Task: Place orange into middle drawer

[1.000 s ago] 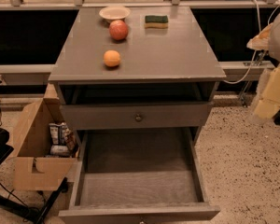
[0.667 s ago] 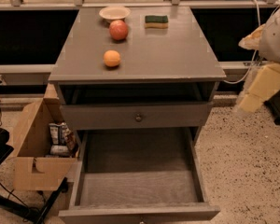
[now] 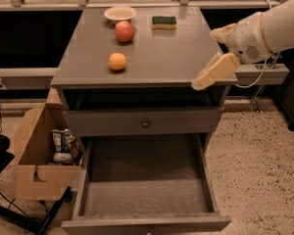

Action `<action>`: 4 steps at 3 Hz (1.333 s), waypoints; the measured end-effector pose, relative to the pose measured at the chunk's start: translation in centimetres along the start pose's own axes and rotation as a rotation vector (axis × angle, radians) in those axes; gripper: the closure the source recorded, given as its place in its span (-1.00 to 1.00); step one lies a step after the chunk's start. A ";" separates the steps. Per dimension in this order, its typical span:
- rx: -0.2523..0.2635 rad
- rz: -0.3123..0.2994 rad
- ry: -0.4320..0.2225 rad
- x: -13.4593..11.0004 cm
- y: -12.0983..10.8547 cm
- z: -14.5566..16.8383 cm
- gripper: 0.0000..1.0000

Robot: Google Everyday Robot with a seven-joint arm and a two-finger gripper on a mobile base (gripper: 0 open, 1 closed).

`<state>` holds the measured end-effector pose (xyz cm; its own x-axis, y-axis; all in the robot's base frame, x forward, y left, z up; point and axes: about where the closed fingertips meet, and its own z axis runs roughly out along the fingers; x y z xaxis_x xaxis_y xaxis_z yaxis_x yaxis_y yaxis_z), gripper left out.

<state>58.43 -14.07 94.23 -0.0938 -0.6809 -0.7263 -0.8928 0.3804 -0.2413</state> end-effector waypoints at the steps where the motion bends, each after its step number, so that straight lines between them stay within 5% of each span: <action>1: 0.016 0.038 -0.183 -2.1 -2.9 4.6 -1.00; 2: 0.008 0.060 -0.274 -4.1 -4.1 7.9 -1.00; 4: 0.004 0.070 -0.322 -5.3 -3.7 10.5 -1.00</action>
Offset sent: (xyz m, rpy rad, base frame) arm 0.1057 0.0901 -0.0115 0.3707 -0.0934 0.0335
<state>66.83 -5.27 92.26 -0.0102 -0.4207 -0.9071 -0.8873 0.4221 -0.1857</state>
